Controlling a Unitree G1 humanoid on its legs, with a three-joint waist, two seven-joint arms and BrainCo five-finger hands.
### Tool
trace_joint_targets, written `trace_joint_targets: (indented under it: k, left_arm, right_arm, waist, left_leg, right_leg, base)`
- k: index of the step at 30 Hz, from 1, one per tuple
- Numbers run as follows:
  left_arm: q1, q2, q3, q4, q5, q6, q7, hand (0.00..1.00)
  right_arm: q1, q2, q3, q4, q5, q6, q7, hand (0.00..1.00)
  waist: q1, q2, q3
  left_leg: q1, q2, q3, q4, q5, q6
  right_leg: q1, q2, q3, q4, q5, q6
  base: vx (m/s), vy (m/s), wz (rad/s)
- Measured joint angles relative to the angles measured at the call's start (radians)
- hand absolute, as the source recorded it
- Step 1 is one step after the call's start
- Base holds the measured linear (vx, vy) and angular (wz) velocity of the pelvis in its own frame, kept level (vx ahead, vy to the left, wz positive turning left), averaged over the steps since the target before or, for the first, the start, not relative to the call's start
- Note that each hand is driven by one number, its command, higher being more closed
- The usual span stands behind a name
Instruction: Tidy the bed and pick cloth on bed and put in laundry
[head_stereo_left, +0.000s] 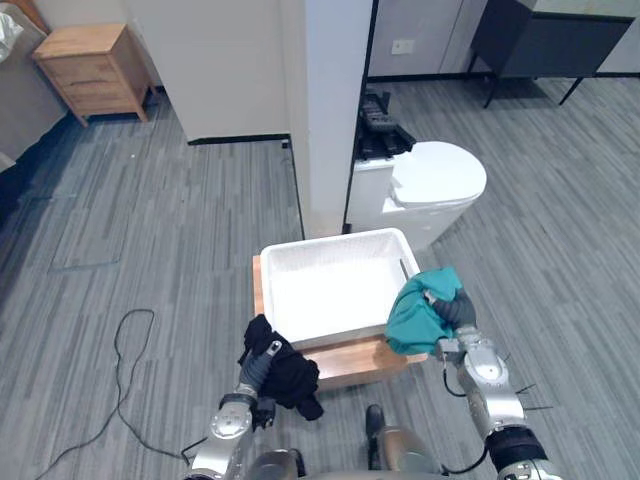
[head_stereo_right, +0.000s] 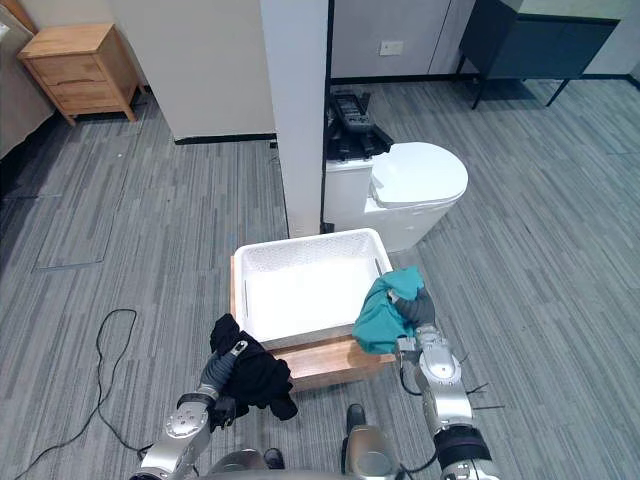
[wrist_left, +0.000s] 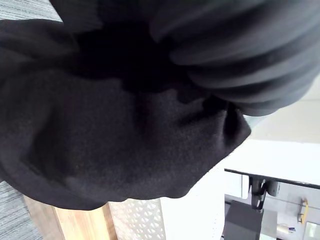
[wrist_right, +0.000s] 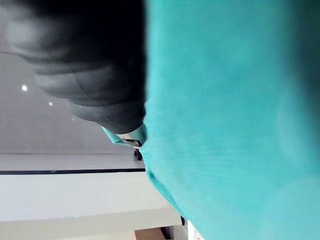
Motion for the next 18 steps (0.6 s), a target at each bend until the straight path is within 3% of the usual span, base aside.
trace_joint_targets:
  k: [1,4,6,9,14,18]
  left_arm:
    - [0.019,-0.001,0.012,0.009,0.0,-0.013,0.0,1.0]
    - [0.039,-0.011,0.024,0.015,0.0,-0.024,0.0,1.0]
    - [0.053,-0.031,0.037,0.015,0.001,-0.029,0.001,1.0]
    - [0.064,-0.059,0.041,0.015,0.001,-0.04,0.002,1.0]
    - [0.022,-0.055,0.023,0.015,0.001,-0.047,0.001,1.0]
    - [0.025,-0.055,-0.009,0.016,0.0,-0.048,0.001,1.0]
  right_arm:
    - [-0.012,0.001,0.001,-0.021,-0.007,0.0,0.004,1.0]
    - [-0.016,-0.012,0.012,-0.102,-0.062,0.0,0.019,1.0]
    - [-0.028,-0.028,0.039,-0.134,-0.09,0.0,0.034,1.0]
    - [-0.078,-0.046,0.072,-0.204,-0.127,-0.001,0.068,1.0]
    - [-0.135,-0.063,0.084,-0.243,-0.128,0.03,0.113,1.0]
    - [-0.145,-0.073,0.124,-0.273,-0.138,0.081,0.114,1.0]
  waist:
    - [0.0,0.004,-0.001]
    - [0.013,0.035,-0.001]
    - [0.026,0.044,0.0]
    - [0.019,0.068,-0.011]
    - [0.026,0.063,-0.014]
    - [0.053,0.061,-0.015]
  left_leg:
    - [-0.012,0.013,0.025,0.033,-0.02,-0.016]
    - [-0.087,0.051,0.03,0.2,-0.076,-0.007]
    - [-0.11,0.054,0.003,0.275,-0.075,-0.007]
    - [-0.082,0.044,-0.003,0.217,-0.075,-0.007]
    - [-0.062,0.029,-0.022,0.092,-0.062,-0.003]
    - [-0.071,0.019,-0.035,0.061,-0.036,-0.013]
  right_leg:
    - [0.008,0.013,0.019,-0.029,0.011,0.002]
    - [0.013,0.061,0.067,-0.087,0.038,-0.012]
    - [0.021,0.072,0.11,-0.106,0.051,-0.013]
    - [0.02,0.074,0.143,-0.124,0.075,-0.01]
    - [0.017,0.066,0.132,-0.19,0.127,-0.021]
    - [0.019,0.05,0.109,-0.226,0.154,-0.028]
  base:
    - [0.0,0.022,-0.39]
    - [-0.02,0.021,-0.46]
    - [-0.02,0.043,-0.74]
    - [-0.01,0.048,-0.43]
    - [-0.05,0.006,0.08]
    - [-0.08,-0.023,0.11]
